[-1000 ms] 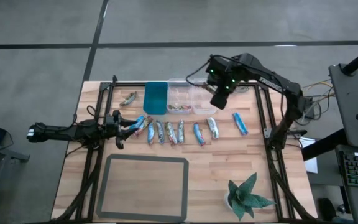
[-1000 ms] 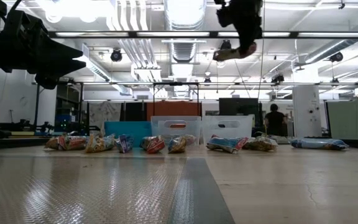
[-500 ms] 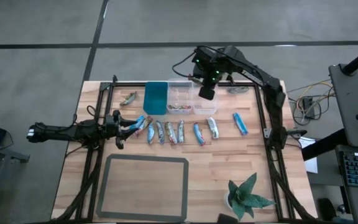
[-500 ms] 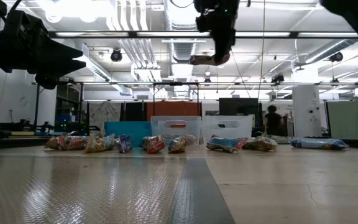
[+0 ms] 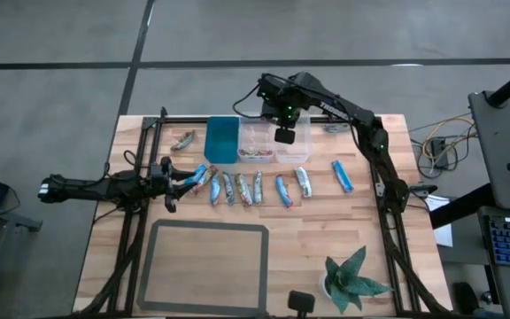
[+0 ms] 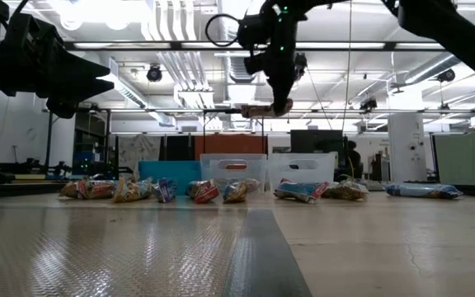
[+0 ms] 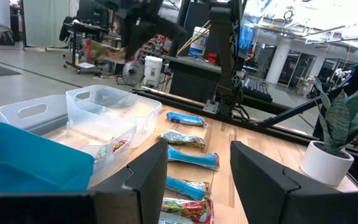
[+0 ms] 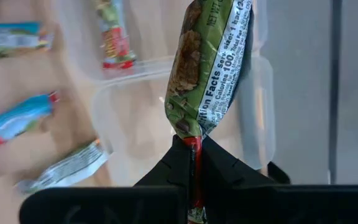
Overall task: Pick and place Granola Bars by type
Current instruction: Put the red granola bar into the left transparent bin
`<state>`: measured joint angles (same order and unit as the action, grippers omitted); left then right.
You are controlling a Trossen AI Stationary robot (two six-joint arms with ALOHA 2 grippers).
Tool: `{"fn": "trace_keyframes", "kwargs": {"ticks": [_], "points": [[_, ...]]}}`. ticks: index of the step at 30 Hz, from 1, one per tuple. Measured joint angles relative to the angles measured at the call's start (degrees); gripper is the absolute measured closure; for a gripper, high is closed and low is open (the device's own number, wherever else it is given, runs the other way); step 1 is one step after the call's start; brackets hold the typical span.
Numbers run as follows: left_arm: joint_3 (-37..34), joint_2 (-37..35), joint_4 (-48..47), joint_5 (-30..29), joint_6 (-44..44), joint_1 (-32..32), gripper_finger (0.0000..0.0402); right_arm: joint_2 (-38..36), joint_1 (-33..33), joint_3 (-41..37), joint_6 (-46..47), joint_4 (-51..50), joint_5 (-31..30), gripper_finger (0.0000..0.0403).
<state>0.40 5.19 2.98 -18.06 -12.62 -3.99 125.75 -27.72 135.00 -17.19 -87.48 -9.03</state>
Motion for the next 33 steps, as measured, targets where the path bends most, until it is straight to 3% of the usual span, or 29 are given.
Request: {"fn": "trace_keyframes", "kwargs": {"ticks": [8, 33], "points": [[0.0, 0.0, 0.0, 0.0, 0.01, -0.01, 0.0243, 1.39, 0.55, 0.01, -1.39, 8.08, 0.04, 0.0395], [-0.01, 0.0, 0.01, 0.01, 0.01, -0.01, 0.0243, 11.3, 3.38, 0.0, -7.47, 12.54, 2.29, 0.0395]]}}
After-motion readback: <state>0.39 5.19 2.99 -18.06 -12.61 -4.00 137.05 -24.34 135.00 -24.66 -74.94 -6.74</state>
